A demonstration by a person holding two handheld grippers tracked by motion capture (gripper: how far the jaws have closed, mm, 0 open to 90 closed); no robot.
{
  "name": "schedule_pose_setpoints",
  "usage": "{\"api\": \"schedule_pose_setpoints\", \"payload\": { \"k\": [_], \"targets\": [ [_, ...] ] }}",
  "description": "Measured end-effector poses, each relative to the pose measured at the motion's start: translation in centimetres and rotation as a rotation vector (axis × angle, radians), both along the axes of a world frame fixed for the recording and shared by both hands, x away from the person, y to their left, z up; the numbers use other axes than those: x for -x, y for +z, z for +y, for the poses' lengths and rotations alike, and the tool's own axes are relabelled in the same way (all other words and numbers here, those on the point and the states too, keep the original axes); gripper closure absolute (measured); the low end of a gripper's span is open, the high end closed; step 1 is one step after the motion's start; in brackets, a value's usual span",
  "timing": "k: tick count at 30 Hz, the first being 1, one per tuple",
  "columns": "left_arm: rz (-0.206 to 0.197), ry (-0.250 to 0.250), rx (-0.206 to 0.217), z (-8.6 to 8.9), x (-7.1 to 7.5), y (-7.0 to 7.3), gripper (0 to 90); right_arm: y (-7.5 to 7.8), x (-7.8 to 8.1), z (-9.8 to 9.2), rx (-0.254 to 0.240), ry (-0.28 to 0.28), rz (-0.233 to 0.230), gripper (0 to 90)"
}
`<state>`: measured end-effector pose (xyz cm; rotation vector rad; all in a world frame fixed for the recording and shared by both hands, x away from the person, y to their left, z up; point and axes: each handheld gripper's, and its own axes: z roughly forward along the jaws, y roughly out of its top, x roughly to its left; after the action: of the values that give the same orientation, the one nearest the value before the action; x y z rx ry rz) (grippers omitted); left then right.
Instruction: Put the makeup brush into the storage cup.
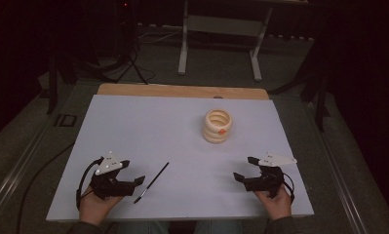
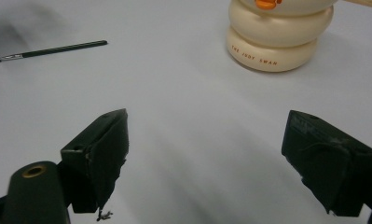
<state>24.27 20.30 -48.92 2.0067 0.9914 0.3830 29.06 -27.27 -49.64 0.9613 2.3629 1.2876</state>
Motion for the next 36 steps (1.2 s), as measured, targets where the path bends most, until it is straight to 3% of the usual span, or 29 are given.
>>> {"api": "schedule_pose_setpoints", "payload": {
  "k": [10, 18, 21, 24, 33, 36],
  "targets": [
    [0.002, 0.000, -0.002, -0.2, 0.0, 0.0, 21.3, 0.1, -0.1, 0.0, 0.010, -0.007, -0.008, 14.8],
    [0.010, 0.034, -0.022, -0.5, 0.0, 0.4, 24.6, 0.4, 0.1, 0.2, 0.034, -0.021, -0.030, 15.0],
    [0.009, 0.038, -0.029, -0.6, 0.0, 0.6, 26.3, 0.4, 0.1, 0.3, 0.040, -0.017, -0.036, 15.0],
    [0.010, 0.026, -0.040, -1.0, -0.1, 0.8, 33.9, 0.4, 0.2, 0.5, 0.057, -0.017, -0.050, 15.5],
    [0.064, 0.023, -0.087, -2.8, -0.7, 0.6, 38.6, 0.3, 0.2, 0.5, 0.055, -0.021, -0.050, 15.6],
    [0.094, 0.025, -0.135, -3.8, -1.2, 0.3, 36.4, 0.3, 0.2, 0.5, 0.058, -0.021, -0.052, 15.5]
  ]
}}
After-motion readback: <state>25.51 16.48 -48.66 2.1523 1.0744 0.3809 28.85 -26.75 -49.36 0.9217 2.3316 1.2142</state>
